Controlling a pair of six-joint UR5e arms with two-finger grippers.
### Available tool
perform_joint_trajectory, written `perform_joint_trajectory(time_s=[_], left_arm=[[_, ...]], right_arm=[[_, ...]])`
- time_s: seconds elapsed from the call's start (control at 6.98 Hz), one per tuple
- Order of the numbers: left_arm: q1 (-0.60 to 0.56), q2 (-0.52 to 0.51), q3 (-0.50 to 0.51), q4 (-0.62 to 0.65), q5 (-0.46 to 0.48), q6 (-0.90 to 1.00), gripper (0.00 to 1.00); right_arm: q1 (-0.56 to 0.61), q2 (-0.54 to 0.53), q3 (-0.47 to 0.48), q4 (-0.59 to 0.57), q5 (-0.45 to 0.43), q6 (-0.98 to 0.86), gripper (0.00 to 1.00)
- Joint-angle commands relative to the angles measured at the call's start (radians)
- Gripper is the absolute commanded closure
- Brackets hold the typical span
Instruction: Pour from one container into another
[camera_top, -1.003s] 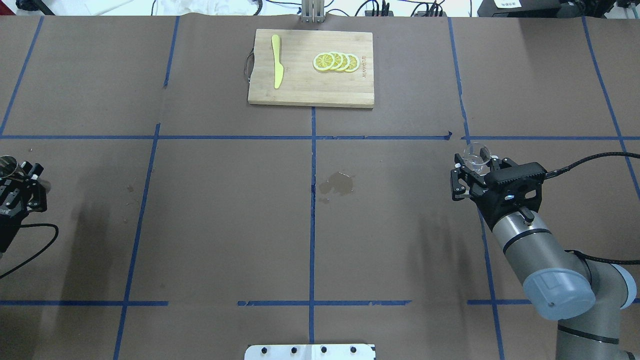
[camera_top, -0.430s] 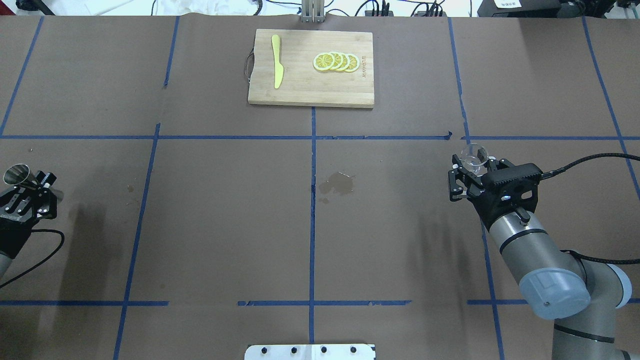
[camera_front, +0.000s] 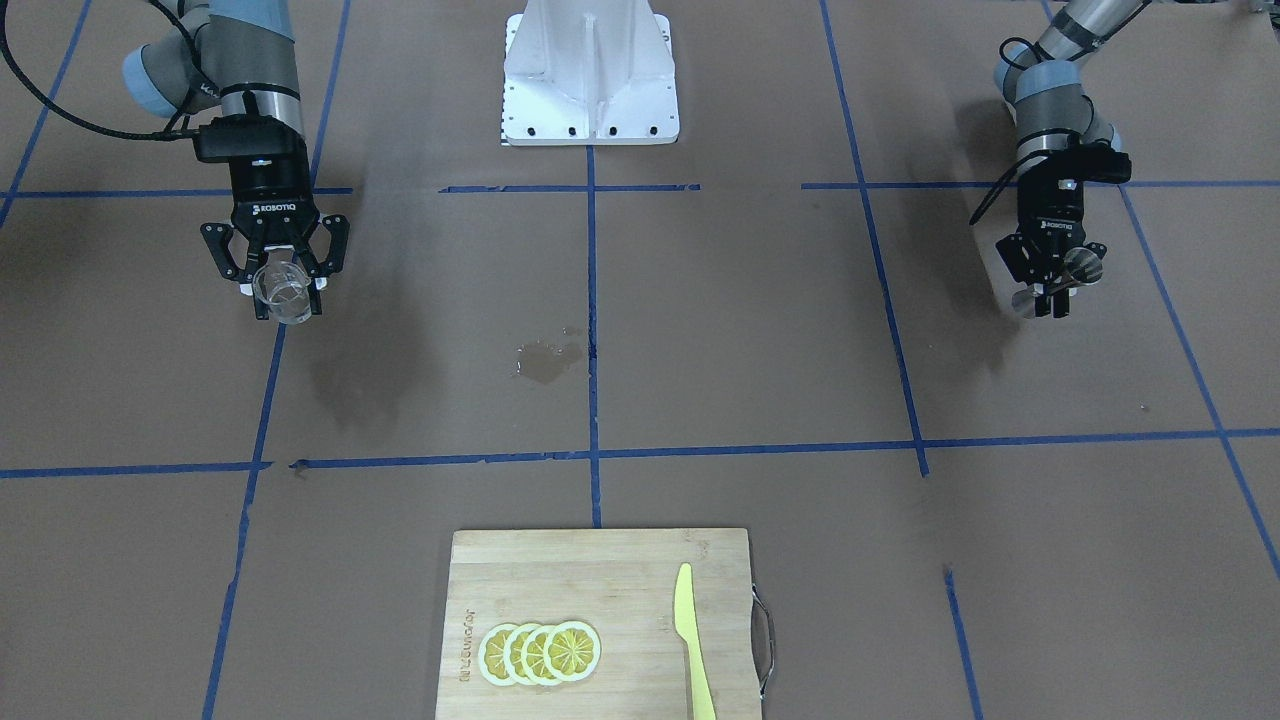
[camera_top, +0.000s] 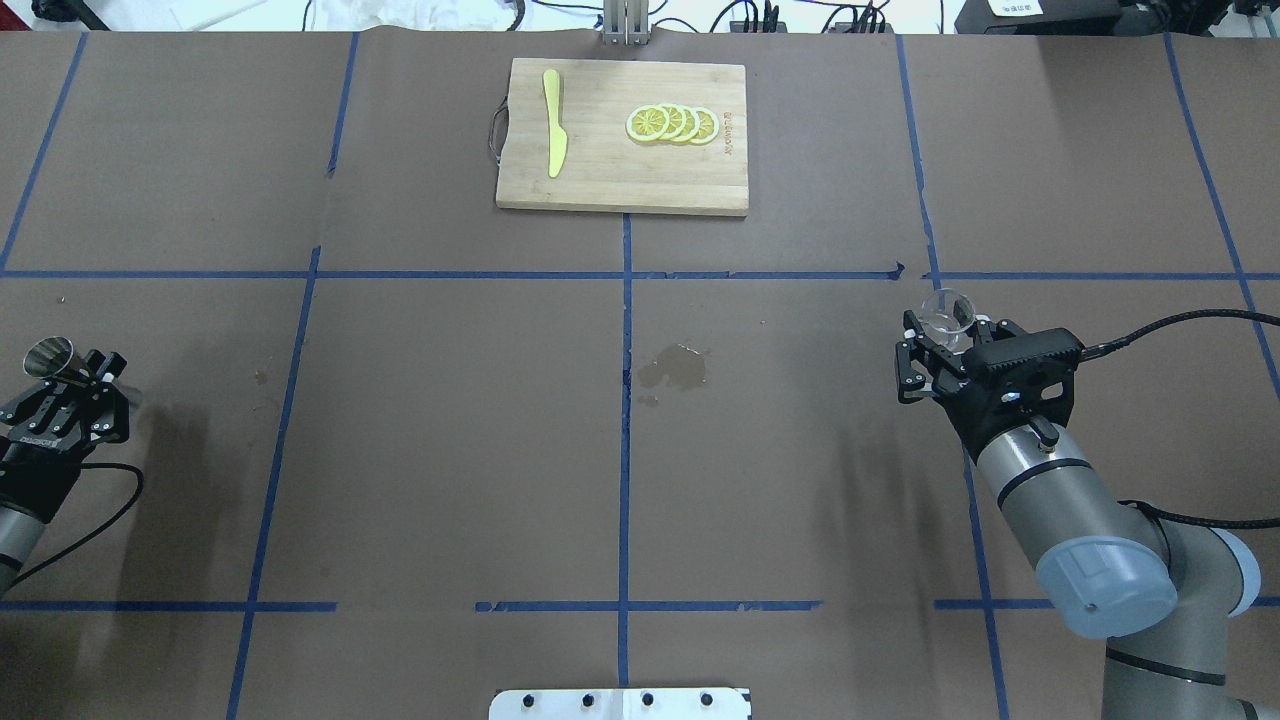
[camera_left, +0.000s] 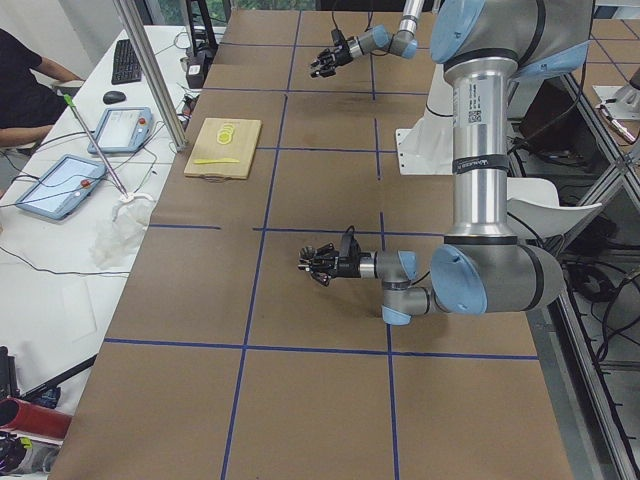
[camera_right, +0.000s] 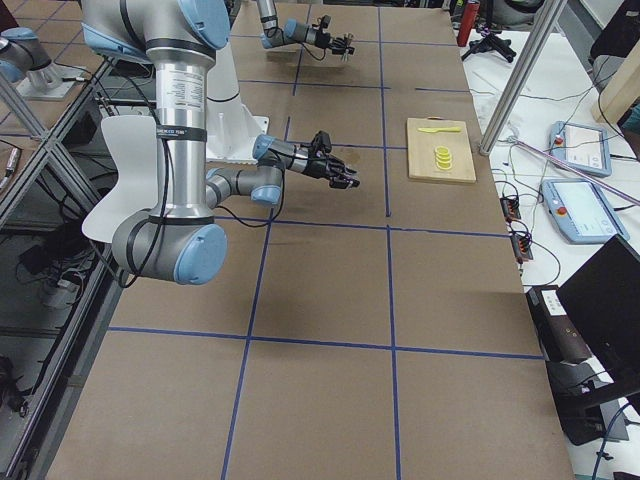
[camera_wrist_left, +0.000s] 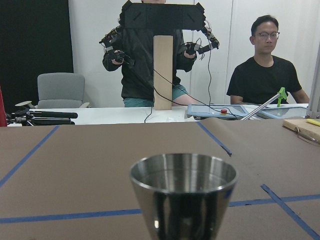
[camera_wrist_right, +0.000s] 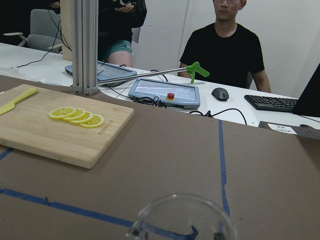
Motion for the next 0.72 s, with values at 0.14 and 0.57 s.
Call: perform_joint_trajectory(time_s=[0.14, 0.57], left_arm=[[0.035, -0.004, 0.0, 0.034, 0.037, -0.002, 1.0], [0.044, -0.033, -0.002, 0.064, 0.037, -0.002, 1.0]], right_arm=[[0.0, 0.002, -0.001, 0.004, 0.0, 0.003, 1.0], [0.0, 0.002, -0.001, 0.004, 0.0, 0.003, 1.0]])
